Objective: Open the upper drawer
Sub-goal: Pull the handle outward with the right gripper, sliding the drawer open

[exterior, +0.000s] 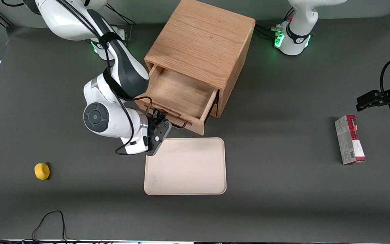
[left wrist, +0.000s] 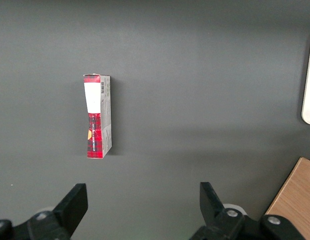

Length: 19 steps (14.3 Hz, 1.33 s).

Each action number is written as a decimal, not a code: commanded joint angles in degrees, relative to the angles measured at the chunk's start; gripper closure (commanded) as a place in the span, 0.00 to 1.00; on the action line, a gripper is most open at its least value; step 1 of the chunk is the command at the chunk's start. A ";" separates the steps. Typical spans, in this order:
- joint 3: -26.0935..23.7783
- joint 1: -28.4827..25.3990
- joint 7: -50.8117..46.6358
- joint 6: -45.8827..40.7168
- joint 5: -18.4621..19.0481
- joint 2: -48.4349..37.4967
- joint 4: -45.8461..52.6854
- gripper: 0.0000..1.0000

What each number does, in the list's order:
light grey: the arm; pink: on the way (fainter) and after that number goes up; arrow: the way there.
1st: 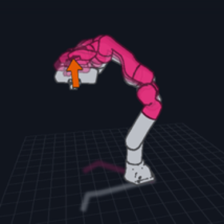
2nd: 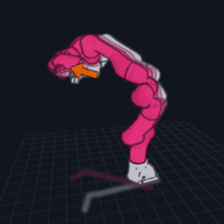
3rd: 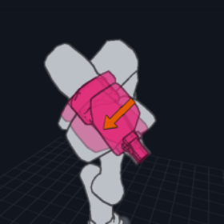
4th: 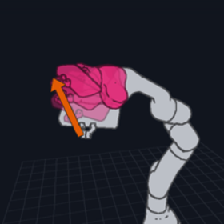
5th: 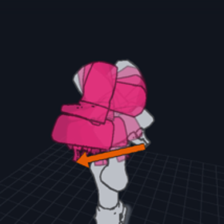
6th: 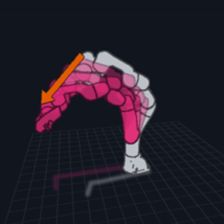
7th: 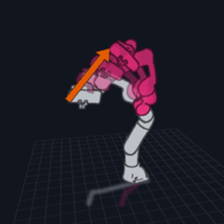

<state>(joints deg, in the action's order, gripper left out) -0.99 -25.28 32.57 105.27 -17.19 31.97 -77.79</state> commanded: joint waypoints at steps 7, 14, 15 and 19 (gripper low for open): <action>-0.06 1.90 1.18 2.83 0.58 4.15 5.02 0.00; -0.15 3.47 1.09 5.38 0.49 5.73 6.33 0.00; -0.15 3.65 1.09 5.38 0.49 6.17 6.95 0.00; -0.15 4.45 1.00 5.47 0.40 6.70 7.57 0.00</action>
<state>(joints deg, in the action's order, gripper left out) -0.95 -21.35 32.71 110.28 -17.19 36.62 -72.91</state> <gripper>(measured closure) 0.000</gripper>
